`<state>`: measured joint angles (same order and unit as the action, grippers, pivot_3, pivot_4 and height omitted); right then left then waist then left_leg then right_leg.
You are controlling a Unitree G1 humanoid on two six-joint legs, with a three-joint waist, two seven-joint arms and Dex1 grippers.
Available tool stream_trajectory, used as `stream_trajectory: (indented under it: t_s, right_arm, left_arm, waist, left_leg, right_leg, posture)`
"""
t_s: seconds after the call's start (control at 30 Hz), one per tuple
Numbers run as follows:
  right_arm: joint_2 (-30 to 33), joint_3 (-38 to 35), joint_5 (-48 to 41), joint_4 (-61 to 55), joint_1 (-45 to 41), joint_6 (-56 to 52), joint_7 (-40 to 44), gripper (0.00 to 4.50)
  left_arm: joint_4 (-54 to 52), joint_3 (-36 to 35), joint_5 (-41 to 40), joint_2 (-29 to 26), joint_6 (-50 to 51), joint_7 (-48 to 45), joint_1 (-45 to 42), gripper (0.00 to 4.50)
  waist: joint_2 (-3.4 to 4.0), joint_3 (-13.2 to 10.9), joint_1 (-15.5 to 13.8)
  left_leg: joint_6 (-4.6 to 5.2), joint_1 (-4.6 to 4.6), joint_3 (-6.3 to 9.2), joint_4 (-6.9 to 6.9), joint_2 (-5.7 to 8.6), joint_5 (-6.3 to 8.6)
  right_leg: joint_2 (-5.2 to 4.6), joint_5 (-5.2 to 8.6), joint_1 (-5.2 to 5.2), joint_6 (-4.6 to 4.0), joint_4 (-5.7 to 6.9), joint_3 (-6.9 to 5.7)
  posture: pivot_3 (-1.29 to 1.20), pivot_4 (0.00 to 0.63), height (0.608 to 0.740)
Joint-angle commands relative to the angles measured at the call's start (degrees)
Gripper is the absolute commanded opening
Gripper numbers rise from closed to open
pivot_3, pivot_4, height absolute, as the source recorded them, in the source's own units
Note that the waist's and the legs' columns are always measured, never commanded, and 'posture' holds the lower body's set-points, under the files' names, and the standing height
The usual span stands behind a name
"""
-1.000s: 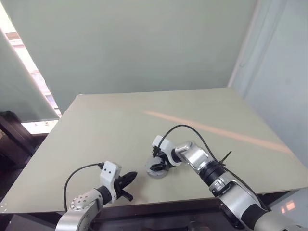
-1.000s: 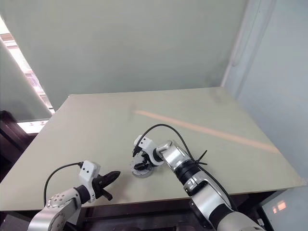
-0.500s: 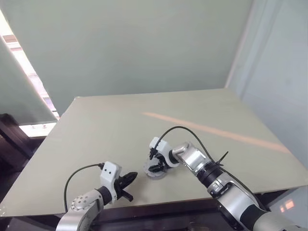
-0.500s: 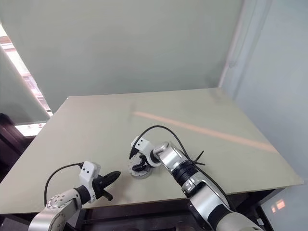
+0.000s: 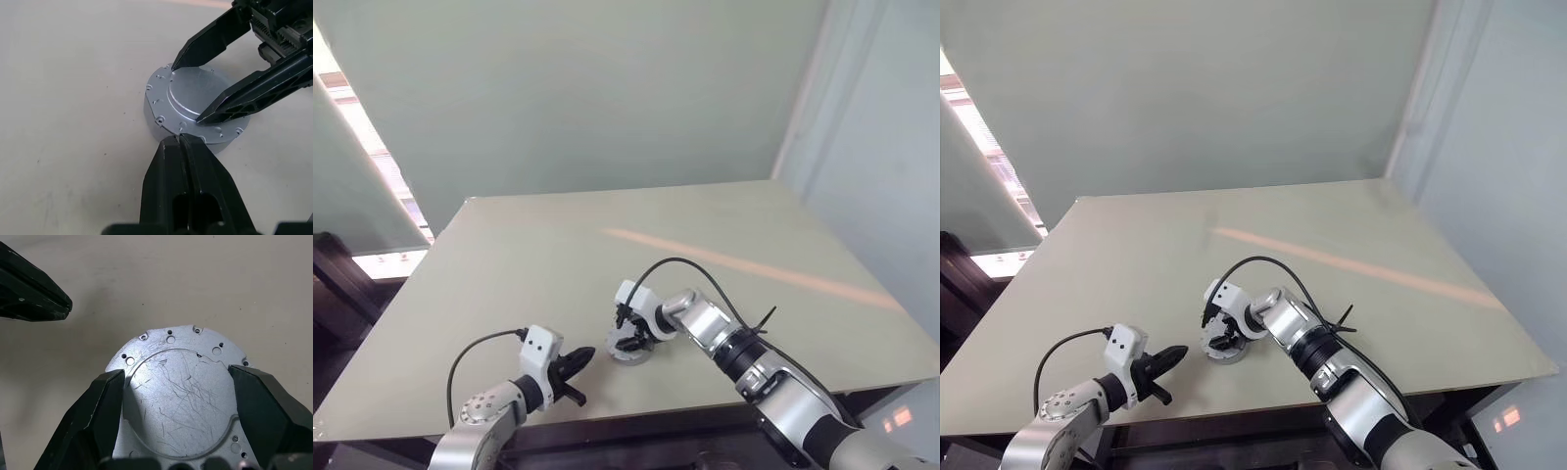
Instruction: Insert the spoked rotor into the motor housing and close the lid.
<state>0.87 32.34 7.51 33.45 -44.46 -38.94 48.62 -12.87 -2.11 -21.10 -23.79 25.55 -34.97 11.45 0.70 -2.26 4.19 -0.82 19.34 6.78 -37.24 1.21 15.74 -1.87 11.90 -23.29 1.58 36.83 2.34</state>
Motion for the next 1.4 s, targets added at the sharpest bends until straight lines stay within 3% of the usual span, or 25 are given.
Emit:
stream_trajectory:
  t_s: [0.03, 0.57, 0.77, 1.17, 1.4]
  right_arm:
    - [1.5, 2.3, 2.5, 5.0, 1.6, -1.6, -0.2, 3.19]
    - [2.2, 0.6, 1.1, 6.9, -0.2, -1.0, 3.2, 3.19]
    - [1.1, 0.7, 2.1, 8.2, 0.1, -0.4, 0.8, 3.19]
    - [1.2, 4.0, 4.1, 8.0, 1.8, 0.8, 0.6, 3.19]
    - [2.4, 4.2, 4.4, 7.8, 1.0, 2.7, 2.9, 3.19]
  left_arm:
    - [-0.8, -0.4, 0.0, -0.3, -0.5, 0.0, -1.0, 0.00]
    - [0.3, -1.5, -0.7, -0.2, 0.0, 0.2, -1.8, 0.00]
    - [0.4, -1.4, -0.5, -0.1, 0.1, 0.4, -2.2, 0.00]
    - [2.6, -0.1, 1.8, 0.2, -0.1, 2.2, -4.2, 0.00]
    - [4.4, -1.5, 0.3, 1.6, 0.0, 3.0, -5.7, 0.00]
  waist:
    - [0.00, 0.0, 0.0]
    - [0.03, 0.0, -0.1]
    - [0.03, 0.0, -0.1]
    - [0.08, 0.0, -0.1]
    - [0.08, 0.0, -0.1]
  left_leg:
    - [0.00, 0.00, 0.00, 0.00, 0.00, 0.00]
    - [0.01, 0.12, 0.03, 0.12, 0.07, 0.00]
    - [0.00, 0.10, 0.03, 0.13, 0.08, 0.00]
    - [-0.10, -0.75, 0.04, 0.21, 0.05, 0.07]
    - [-0.19, -0.77, 0.08, 0.24, 0.07, 0.11]
  right_leg:
    - [0.00, 0.00, 0.00, 0.00, 0.00, 0.00]
    - [-0.06, 0.03, -0.03, 0.06, -0.09, 0.00]
    - [-0.08, 0.04, -0.02, 0.08, -0.10, -0.01]
    - [-0.09, 0.10, 0.68, 0.10, -0.11, -0.02]
    - [-0.12, 0.13, 0.73, 0.13, -0.15, -0.03]
  posture:
    - [0.00, 0.000, 0.740]
    - [0.00, 0.000, 0.740]
    - [0.00, 0.000, 0.740]
    - [0.00, 0.000, 0.740]
    - [0.00, 0.000, 0.740]
